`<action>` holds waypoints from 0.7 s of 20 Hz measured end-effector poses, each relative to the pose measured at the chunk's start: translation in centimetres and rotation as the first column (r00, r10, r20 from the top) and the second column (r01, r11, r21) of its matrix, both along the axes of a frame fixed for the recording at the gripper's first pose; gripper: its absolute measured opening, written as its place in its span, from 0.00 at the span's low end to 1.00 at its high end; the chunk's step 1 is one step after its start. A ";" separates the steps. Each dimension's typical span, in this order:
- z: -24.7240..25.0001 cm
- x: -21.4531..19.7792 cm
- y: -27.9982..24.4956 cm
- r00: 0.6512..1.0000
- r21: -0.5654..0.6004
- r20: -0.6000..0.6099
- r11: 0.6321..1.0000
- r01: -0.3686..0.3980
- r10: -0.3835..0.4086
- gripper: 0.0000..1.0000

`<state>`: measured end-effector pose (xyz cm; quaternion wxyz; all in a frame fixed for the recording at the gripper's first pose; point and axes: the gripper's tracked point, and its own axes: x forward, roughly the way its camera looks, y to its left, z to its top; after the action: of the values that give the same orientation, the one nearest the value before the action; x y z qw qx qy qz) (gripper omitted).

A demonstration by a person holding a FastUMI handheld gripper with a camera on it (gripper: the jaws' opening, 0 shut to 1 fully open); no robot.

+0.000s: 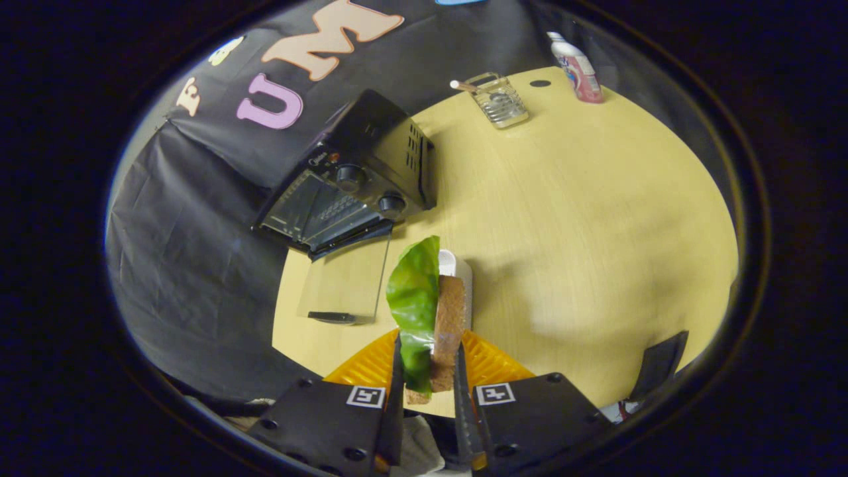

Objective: Open the toaster oven, put the food inside, and close the toaster oven door.

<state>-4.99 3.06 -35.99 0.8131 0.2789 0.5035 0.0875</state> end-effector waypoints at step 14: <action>7.0 5.5 13.6 0.955 0.441 0.238 0.896 0.058 -0.179 0.35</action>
<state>0.51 16.66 -28.96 0.7969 0.4666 0.3371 0.1832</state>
